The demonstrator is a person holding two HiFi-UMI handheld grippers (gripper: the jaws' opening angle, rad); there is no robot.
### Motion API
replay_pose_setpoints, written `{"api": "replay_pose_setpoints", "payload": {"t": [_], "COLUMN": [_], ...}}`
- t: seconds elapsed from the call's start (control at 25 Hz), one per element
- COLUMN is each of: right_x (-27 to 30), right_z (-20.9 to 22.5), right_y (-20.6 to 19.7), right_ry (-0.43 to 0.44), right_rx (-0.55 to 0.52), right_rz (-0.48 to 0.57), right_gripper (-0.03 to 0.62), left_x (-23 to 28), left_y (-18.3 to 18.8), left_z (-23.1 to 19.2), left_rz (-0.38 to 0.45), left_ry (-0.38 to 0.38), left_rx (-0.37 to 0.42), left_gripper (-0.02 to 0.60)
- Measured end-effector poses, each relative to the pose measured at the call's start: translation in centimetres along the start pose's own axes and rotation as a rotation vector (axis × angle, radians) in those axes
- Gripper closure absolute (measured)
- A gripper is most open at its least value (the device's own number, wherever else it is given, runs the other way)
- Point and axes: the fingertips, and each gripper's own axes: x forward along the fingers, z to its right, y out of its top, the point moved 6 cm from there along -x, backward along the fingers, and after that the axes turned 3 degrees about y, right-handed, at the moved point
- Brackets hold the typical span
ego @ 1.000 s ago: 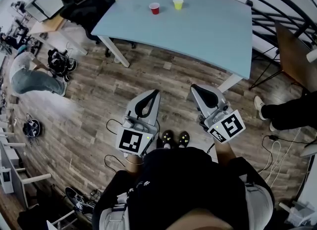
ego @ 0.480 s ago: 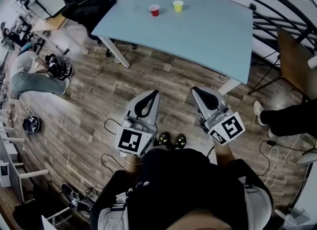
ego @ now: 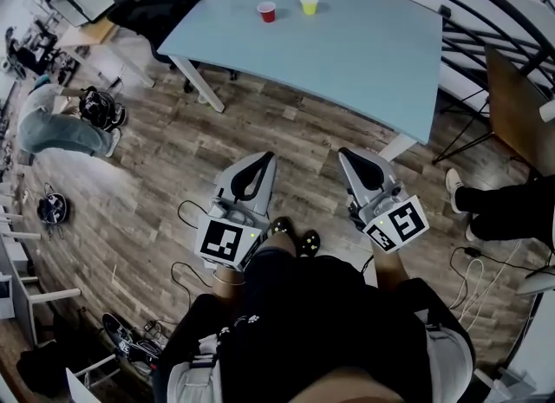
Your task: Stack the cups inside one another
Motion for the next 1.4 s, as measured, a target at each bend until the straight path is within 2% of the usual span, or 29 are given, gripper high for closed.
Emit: {"api": "replay_pose_setpoints", "payload": {"t": [0.32,0.72,1.08,1.4], "right_x": [-0.2,1.8,4.9,9.0], "right_z": [0.4,1.9,4.1,5.9], "right_y": [-0.4,0.3,0.5,-0.3], "right_ry": [-0.007,-0.015,-0.059,-0.061], "right_rx": [0.01,-0.034,-0.04,-0.031], "right_rz": [0.014,0.008,0.006,-0.025], "right_gripper": [0.589,0.589,0.589,0.589], "left_x": [0.2,2.8,5.9,8.1], "left_y": [-0.3,0.3,0.4,-0.4], "left_z": [0.0,-2.2,-5.3,-9.3], "left_rz": [-0.006,0.043,0.049,0.04], "left_ry": [0.006,-0.023,-0.07,-0.065], "left_rx": [0.014,0.014,0.019,-0.005], "left_gripper": [0.591,0.591,0.591,0.591]}}
